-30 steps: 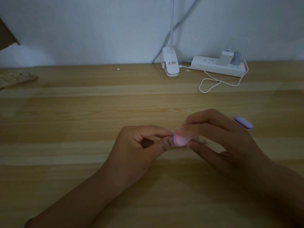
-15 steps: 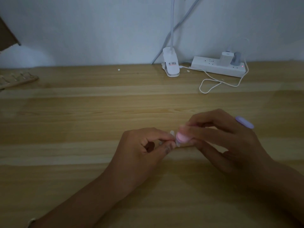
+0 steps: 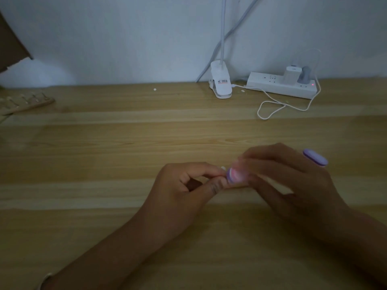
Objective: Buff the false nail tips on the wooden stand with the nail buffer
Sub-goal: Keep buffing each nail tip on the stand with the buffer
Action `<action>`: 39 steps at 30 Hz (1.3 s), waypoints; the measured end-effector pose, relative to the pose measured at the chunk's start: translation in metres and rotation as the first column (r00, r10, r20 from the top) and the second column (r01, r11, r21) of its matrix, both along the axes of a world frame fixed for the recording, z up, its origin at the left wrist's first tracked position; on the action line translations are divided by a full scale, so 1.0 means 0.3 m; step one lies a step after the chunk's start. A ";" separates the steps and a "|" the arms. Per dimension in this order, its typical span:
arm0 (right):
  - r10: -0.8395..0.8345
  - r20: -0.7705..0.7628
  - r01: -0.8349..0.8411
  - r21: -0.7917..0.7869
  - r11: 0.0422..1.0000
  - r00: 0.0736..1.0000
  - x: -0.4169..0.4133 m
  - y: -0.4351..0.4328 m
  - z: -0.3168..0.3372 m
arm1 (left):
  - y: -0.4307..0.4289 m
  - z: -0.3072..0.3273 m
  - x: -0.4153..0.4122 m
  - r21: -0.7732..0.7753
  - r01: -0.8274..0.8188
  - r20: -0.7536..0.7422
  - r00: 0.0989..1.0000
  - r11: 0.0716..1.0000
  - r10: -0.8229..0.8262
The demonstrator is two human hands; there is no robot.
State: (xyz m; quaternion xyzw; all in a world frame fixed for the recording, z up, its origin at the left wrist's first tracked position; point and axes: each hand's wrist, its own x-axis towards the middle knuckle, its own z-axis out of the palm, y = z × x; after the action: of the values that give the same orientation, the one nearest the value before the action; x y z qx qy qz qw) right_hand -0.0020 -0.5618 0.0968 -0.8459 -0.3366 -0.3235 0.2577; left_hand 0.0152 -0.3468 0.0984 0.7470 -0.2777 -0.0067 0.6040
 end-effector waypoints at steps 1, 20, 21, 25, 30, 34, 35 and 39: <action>-0.044 0.000 0.044 0.025 0.999 0.999 0.007 -0.006 0.001 | 0.000 0.002 0.001 -0.021 0.006 -0.018 1.000 1.000 -0.006; -0.024 0.036 0.022 0.038 0.999 0.999 0.006 -0.017 -0.002 | 0.000 0.000 0.002 -0.073 0.067 -0.139 0.987 0.995 -0.076; -0.048 0.033 0.046 0.057 0.997 0.998 0.009 -0.019 0.002 | -0.001 -0.001 0.001 -0.078 0.072 -0.142 0.986 0.994 -0.083; 0.047 0.063 -0.048 0.008 0.999 0.997 -0.028 0.003 -0.001 | -0.005 0.002 0.000 -0.089 0.102 -0.155 0.981 0.991 -0.115; -0.073 0.060 0.076 -0.037 0.996 0.995 0.009 -0.035 0.000 | -0.003 -0.001 0.004 -0.103 0.107 -0.147 0.982 0.989 -0.121; 0.007 0.115 -0.007 0.006 1.000 0.993 -0.027 -0.005 0.008 | -0.009 -0.002 0.002 -0.117 0.167 -0.134 0.974 0.979 -0.182; 0.027 0.122 -0.024 -0.023 0.999 0.992 -0.034 0.004 0.005 | -0.010 -0.003 0.000 -0.125 0.182 -0.135 0.971 0.975 -0.198; -0.064 0.083 0.067 -0.033 0.997 0.994 0.000 -0.032 -0.006 | -0.010 0.006 -0.008 -0.183 0.186 -0.163 0.963 0.965 -0.216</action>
State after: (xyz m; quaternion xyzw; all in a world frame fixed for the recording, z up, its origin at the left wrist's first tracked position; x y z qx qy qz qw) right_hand -0.0021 -0.5716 0.0950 -0.8469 -0.3247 -0.3603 0.2178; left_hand 0.0126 -0.3496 0.1003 0.6581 -0.2958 -0.1129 0.6831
